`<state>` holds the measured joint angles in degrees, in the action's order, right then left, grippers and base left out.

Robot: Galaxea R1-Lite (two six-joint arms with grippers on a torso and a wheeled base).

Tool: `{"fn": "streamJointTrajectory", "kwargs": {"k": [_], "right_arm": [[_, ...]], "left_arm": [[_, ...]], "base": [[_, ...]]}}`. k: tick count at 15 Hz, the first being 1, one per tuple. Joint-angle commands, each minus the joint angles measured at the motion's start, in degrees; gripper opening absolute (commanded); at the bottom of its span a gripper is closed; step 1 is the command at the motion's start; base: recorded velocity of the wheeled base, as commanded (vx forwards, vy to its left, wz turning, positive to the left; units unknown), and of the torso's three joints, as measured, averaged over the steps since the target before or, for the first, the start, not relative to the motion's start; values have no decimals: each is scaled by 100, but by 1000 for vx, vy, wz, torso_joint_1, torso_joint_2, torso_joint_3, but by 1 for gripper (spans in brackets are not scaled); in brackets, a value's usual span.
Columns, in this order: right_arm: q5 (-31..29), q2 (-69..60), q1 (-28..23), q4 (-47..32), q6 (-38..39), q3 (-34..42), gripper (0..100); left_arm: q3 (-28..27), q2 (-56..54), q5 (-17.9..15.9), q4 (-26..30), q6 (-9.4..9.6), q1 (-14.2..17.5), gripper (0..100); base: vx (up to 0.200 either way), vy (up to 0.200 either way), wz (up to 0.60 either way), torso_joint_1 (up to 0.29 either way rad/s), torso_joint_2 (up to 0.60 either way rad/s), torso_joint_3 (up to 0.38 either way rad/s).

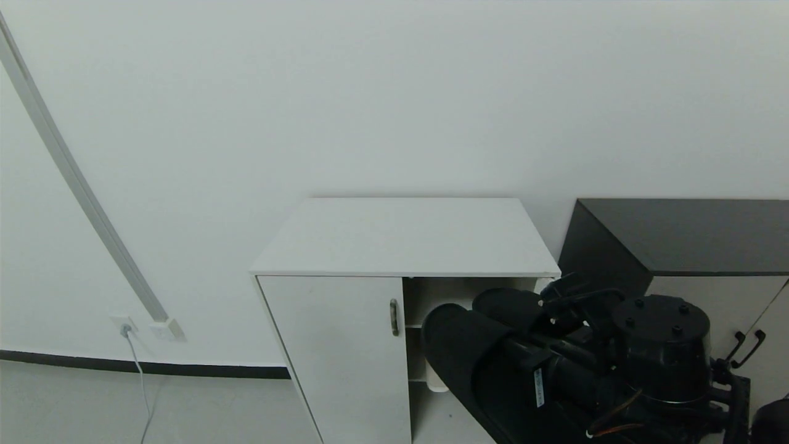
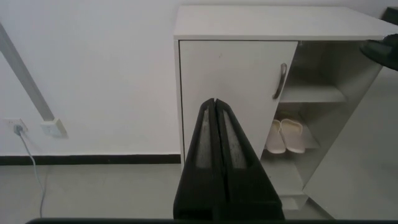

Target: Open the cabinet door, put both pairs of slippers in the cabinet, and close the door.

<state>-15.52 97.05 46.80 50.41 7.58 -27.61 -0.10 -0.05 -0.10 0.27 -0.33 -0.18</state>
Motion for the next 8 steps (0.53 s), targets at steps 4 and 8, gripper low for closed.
{"fn": "streamJointTrajectory", "kwargs": {"k": [4, 8], "right_arm": [[-4, 33, 13, 13, -2, 19, 0], [5, 33, 13, 66, -2, 28, 0]], "left_arm": [[1, 5, 1, 0, -2, 1, 0], [1, 5, 1, 0, -11, 1, 0]], "base": [[0, 0, 0, -211, 500, 286], [0, 0, 0, -226, 547, 322]]}}
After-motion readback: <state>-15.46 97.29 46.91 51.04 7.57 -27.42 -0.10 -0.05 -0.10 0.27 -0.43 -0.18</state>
